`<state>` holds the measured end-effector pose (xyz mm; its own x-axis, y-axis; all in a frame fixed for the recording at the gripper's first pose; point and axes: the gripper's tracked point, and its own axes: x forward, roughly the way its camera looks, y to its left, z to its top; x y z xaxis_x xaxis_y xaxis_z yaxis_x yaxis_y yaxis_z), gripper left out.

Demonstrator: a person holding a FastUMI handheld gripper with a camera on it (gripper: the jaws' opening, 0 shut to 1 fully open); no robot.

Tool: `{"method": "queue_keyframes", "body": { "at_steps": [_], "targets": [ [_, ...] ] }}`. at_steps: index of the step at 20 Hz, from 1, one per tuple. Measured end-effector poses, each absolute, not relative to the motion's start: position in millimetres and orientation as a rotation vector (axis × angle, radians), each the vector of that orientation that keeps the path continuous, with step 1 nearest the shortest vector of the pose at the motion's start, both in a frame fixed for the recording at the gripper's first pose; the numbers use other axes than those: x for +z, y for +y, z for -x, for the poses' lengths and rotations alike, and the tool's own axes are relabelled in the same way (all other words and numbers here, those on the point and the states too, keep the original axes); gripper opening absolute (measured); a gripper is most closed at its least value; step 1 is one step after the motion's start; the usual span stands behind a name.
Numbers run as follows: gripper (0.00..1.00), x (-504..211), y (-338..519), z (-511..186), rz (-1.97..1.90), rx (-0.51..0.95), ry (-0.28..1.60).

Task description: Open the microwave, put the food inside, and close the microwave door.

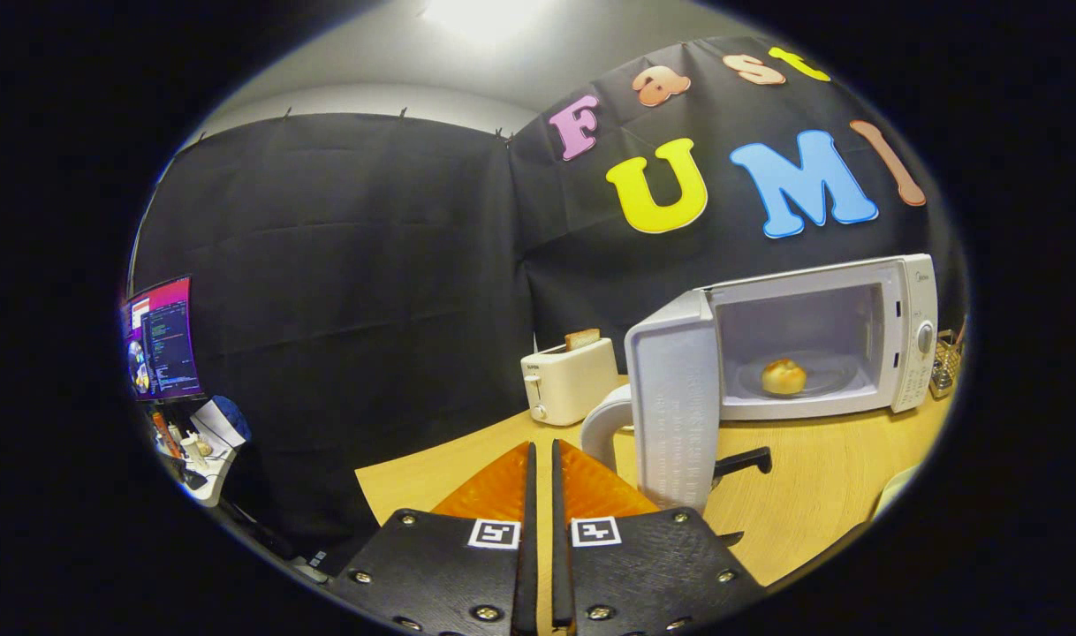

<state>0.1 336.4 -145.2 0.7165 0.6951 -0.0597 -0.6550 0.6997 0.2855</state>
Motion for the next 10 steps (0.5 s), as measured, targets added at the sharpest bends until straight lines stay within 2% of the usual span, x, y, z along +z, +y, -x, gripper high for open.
{"method": "queue_keyframes", "body": {
  "at_steps": [7, 10],
  "targets": [
    [0.07, -161, 266, -36, -0.251, 0.592, 0.207],
    [0.07, -173, 216, -61, -0.24, 0.467, 0.213]
  ]
}}
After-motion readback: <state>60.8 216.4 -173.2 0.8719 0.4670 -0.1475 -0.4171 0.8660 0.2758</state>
